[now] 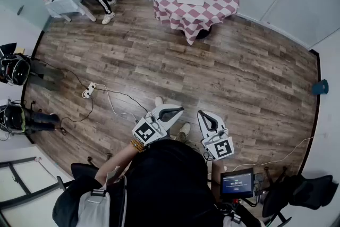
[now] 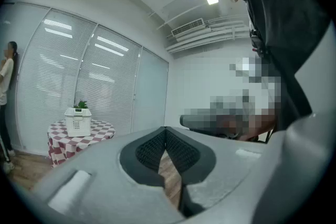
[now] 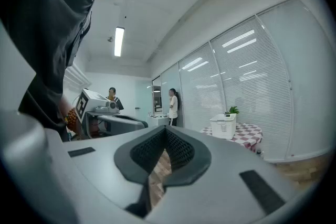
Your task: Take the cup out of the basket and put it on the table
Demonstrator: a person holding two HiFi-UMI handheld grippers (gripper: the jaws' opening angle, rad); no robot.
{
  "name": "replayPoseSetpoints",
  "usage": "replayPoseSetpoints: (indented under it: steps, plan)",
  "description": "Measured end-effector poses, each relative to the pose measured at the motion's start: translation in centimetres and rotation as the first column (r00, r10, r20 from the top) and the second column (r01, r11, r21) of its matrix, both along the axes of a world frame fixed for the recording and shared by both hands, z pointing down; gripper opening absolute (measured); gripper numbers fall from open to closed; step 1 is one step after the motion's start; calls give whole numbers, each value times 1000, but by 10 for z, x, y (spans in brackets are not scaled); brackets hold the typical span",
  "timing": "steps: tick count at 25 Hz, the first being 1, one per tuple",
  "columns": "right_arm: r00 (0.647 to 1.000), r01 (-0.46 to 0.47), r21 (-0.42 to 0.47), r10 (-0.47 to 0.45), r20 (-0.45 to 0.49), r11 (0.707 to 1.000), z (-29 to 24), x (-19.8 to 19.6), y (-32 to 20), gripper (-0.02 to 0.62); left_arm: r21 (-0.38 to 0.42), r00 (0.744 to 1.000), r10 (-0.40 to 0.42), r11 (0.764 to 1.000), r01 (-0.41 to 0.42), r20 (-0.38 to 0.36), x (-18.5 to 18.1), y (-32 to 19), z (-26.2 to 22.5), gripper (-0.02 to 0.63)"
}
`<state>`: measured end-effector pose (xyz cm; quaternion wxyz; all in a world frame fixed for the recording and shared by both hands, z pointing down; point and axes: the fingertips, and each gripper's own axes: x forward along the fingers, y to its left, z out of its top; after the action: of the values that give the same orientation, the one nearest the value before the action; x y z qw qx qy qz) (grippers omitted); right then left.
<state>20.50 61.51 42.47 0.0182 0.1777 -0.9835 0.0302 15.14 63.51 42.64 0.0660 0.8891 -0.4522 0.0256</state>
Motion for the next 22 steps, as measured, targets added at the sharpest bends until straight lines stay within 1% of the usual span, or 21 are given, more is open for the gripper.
replayPoseSetpoints:
  steps: [3, 8, 11, 16, 19, 20, 22]
  plan:
    - [1000, -6, -7, 6, 26, 1000, -3, 4, -7, 9, 23, 1000, -7, 1000, 7, 15, 1, -4, 1, 5]
    - [998, -56, -28, 57, 30, 998, -3, 5, -20, 9, -3, 1000, -14, 1000, 14, -9, -6, -12, 1, 5]
    - [997, -66, -33, 67, 24, 997, -7, 0, -27, 9, 3, 1000, -3, 1000, 3, -21, -13, -17, 1, 5]
    - [996, -84, -17, 84, 18, 996, -16, -25, -48, 9, 15, 999, 26, 1000, -25, -38, -35, -40, -2, 5]
    - [993, -114, -12, 114, 5, 993, -18, -40, -65, 9, 28, 998, 38, 999, -37, -46, -50, -57, -5, 5]
    - [992, -124, -17, 124, 4, 992, -20, -45, -73, 9, 36, 998, 42, 999, -40, -49, -55, -63, -9, 5]
    - [991, -136, -19, 136, 5, 991, -26, -56, -91, 9, 84, 997, 61, 995, -57, -45, -66, -79, -19, 5]
